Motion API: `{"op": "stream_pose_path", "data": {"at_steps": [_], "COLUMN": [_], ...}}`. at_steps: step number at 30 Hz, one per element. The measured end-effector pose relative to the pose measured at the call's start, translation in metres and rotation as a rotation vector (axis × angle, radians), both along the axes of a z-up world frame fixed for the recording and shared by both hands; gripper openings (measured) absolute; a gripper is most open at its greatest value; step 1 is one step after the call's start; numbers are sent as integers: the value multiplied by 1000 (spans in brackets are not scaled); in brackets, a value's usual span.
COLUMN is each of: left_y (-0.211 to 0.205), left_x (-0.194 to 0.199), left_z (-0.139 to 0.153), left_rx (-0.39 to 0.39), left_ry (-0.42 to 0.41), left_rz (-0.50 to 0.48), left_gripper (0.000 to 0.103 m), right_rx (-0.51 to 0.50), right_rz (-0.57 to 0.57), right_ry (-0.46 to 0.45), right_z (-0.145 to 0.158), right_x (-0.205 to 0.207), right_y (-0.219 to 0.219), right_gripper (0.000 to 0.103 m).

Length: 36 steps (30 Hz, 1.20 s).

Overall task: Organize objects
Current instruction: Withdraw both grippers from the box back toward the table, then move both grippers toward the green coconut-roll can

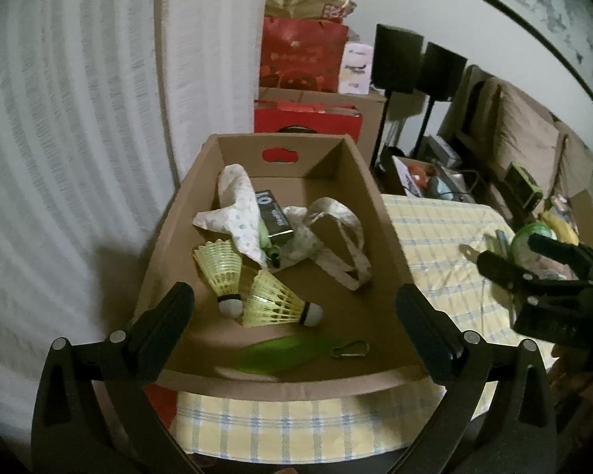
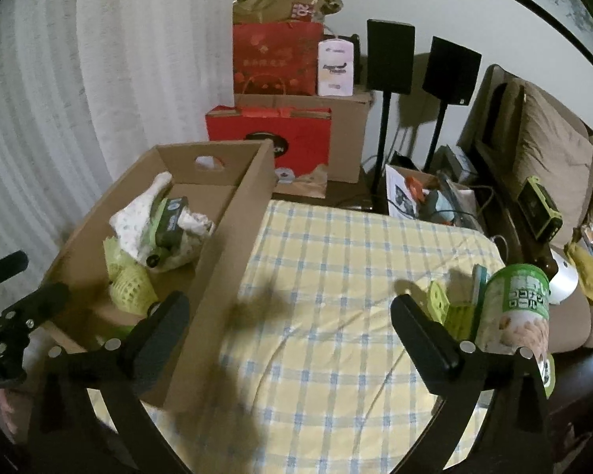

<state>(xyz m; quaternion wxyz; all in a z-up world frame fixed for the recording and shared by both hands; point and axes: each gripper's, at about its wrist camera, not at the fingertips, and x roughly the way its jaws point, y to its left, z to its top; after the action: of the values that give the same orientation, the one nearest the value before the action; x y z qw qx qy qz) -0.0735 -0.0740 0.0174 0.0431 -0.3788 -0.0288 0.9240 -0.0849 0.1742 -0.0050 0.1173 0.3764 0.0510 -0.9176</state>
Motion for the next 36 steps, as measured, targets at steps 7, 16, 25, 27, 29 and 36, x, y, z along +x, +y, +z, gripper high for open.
{"op": "stream_pose_path", "data": {"at_steps": [7,16,25,27,29,36], "left_y": [17,35,72,78,83,112], "left_x": [19,31,31,31,30,23], "left_z": [4,-1,-6,-7,-9,-15], "left_rx": [-35,5,4,6,10,45], "left_ry": [48,37,18,14,7,-17], "left_rz": [-29,-65,-99,-98,-95,-145], "left_gripper": [102,102,103,103,103,103], "right_rx": [-4,15,4,-1,4,-8], "right_rz": [-36,-83,-113,-123,-136,-174], "right_ry": [9,27,9,14,23,16], "right_z": [-2,-1,-10,-9,-8,-11], "right_x": [18,39,50,53,55,57], "right_y": [15,41,66,74,82,108], "right_gripper": [102,102,102,102,102,102]}}
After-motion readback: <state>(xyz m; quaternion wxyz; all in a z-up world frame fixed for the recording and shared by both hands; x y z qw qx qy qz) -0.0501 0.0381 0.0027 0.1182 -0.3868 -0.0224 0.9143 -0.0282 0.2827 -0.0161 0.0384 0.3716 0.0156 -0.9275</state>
